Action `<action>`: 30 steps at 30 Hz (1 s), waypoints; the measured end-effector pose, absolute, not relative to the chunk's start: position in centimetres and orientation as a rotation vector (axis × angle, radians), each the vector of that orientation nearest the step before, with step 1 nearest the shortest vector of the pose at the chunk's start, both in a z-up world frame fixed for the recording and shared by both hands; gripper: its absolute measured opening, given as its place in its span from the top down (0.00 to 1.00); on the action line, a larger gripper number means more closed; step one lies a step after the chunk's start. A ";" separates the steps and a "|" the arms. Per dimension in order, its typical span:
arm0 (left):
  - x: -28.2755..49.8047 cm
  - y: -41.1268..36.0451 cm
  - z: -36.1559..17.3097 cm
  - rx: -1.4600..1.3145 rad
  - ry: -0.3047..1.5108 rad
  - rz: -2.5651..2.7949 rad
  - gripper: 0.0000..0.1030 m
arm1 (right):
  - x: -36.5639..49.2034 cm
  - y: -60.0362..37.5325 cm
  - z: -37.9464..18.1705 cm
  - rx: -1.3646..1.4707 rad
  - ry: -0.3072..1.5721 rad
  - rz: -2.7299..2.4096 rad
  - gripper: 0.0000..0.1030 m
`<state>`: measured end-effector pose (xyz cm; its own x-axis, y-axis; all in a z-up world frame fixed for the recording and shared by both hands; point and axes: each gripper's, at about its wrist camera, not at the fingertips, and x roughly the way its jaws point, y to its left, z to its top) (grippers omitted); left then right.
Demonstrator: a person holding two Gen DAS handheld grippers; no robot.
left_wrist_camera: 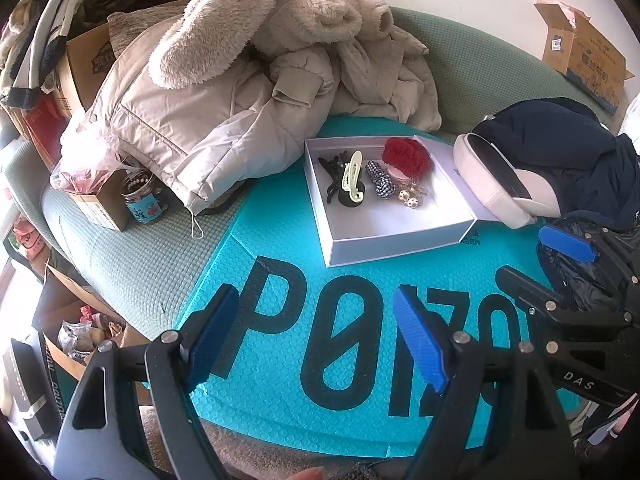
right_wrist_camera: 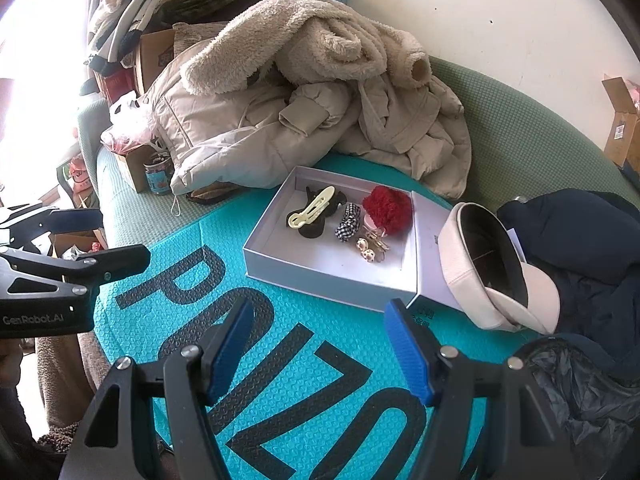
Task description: Organize objects
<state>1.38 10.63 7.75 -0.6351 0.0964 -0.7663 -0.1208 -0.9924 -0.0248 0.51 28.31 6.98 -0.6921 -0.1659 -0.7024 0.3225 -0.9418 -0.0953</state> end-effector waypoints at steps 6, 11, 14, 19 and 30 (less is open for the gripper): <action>1.4 10.6 7.9 -1.281 0.039 2.730 0.24 | 0.6 28.3 6.9 1.074 0.308 -2.645 0.33; 1.5 10.7 8.0 -1.276 0.047 2.730 0.24 | 0.6 28.2 6.9 1.077 0.309 -2.642 0.33; 1.5 10.7 8.0 -1.275 0.050 2.729 0.24 | 0.6 28.2 6.9 1.077 0.308 -2.642 0.33; 1.6 10.9 8.1 -1.276 0.055 2.731 0.24 | 0.6 28.2 6.9 1.079 0.310 -2.641 0.33; 1.7 10.8 7.8 -1.292 0.060 2.729 0.24 | 0.7 28.1 6.9 1.082 0.312 -2.639 0.33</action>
<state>1.73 10.79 7.80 -0.6278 0.0928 -0.7728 -0.1270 -0.9918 -0.0160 0.73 28.15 6.89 -0.6839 -0.1674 -0.7101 0.3282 -0.9399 -0.0945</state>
